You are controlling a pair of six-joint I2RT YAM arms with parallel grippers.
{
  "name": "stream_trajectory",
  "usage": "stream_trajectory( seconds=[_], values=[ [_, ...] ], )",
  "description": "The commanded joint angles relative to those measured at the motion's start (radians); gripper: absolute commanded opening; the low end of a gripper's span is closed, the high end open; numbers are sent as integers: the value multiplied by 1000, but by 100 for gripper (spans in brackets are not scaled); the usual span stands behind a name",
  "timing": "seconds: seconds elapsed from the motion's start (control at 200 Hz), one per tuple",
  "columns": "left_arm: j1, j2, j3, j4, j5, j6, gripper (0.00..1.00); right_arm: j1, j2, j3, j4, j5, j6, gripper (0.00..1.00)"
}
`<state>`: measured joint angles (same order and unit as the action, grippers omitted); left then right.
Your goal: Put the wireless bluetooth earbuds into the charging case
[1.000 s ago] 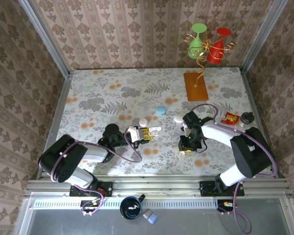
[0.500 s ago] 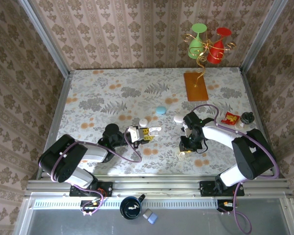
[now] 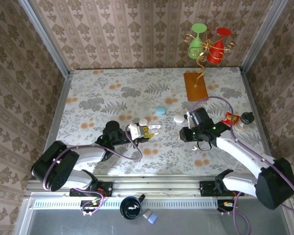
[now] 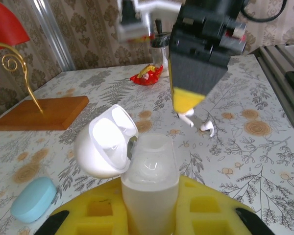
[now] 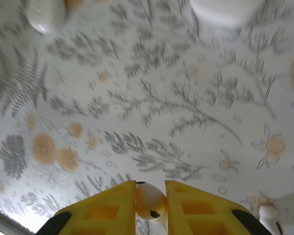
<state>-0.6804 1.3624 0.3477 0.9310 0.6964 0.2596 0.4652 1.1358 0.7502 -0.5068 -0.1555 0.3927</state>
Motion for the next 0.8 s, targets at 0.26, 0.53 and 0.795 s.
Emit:
stream_trajectory(
  seconds=[0.26,0.53,0.795],
  values=[
    [-8,-40,79,-198,-10,-18,0,137,-200,53,193,218,-105,19],
    [-8,-43,105,-241,4,-61,0,249,-162,124,259,266,-230,19],
    [-7,-45,126,-236,-16,-183,0,306,-47,183,326,235,-265,19]
  ],
)
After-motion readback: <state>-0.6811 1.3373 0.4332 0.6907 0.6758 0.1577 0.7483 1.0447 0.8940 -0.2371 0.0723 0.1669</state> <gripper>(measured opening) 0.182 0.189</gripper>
